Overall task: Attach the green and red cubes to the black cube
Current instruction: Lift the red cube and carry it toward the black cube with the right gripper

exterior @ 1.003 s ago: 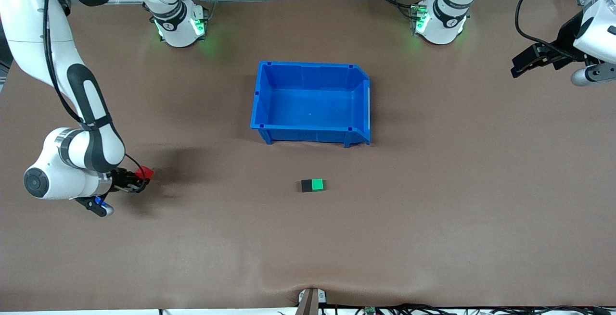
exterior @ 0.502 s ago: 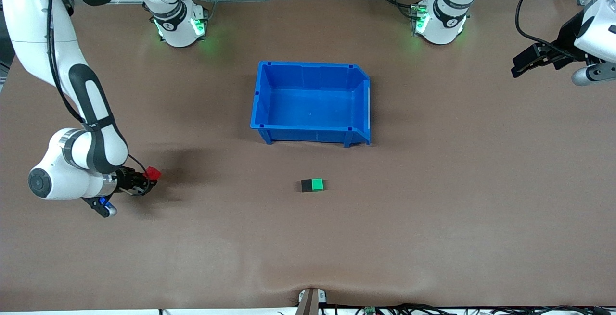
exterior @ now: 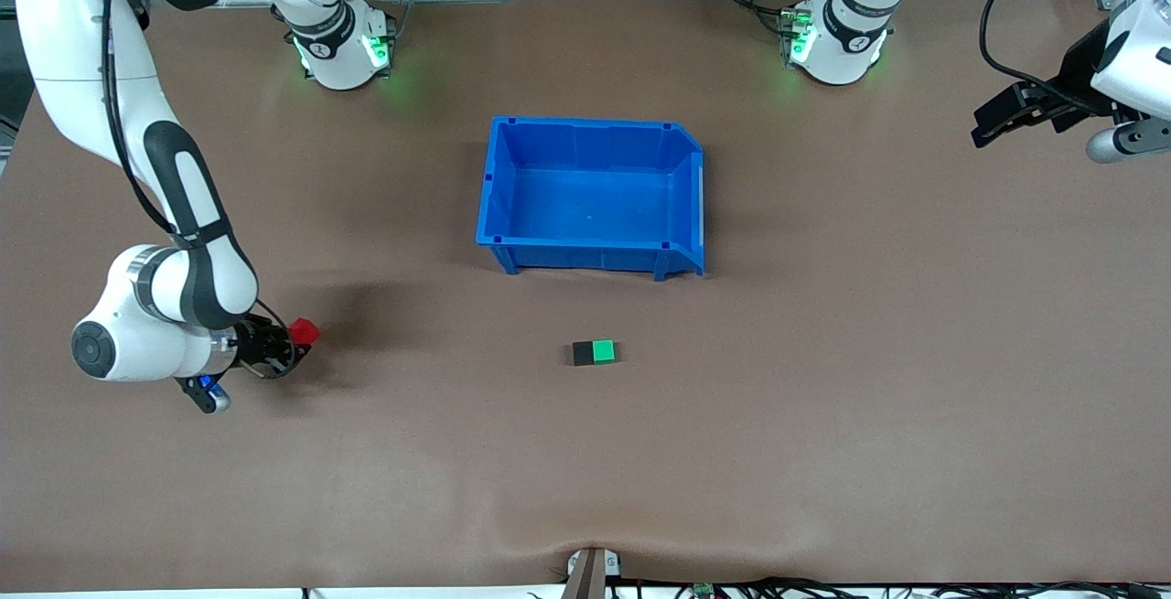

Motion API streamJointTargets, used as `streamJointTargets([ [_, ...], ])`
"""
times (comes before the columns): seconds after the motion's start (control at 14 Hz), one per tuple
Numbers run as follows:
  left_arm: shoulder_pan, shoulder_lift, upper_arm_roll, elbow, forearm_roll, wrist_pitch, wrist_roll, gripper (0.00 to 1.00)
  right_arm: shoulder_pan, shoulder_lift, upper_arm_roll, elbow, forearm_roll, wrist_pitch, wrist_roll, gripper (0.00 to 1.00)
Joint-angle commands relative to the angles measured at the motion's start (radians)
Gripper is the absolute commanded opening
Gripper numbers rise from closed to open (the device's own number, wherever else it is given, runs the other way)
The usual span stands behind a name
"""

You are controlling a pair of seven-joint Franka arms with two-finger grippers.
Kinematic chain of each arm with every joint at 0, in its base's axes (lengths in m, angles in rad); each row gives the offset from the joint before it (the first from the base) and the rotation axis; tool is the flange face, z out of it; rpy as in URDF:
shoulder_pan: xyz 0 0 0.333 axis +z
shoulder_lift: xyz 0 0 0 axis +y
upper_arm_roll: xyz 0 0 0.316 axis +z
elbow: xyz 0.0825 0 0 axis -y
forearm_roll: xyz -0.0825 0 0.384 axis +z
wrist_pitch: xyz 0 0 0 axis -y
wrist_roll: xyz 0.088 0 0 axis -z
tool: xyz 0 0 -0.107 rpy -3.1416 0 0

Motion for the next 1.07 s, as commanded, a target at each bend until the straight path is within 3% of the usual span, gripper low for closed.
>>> streamJointTargets([
  [0.0, 0.011, -0.008, -0.004, 0.006, -0.016, 0.000, 0.023, 1.00, 0.022, 0.006, -0.002, 0.020, 0.063, -0.014, 0.051, 0.00],
  [0.21, 0.012, -0.007, -0.004, 0.006, -0.016, 0.003, 0.023, 1.00, 0.024, 0.006, -0.003, 0.020, 0.112, -0.014, 0.077, 0.00],
  [1.0, 0.011, -0.007, -0.004, 0.010, -0.016, 0.003, 0.023, 1.00, 0.080, 0.006, -0.003, 0.030, 0.114, -0.004, 0.331, 0.00],
])
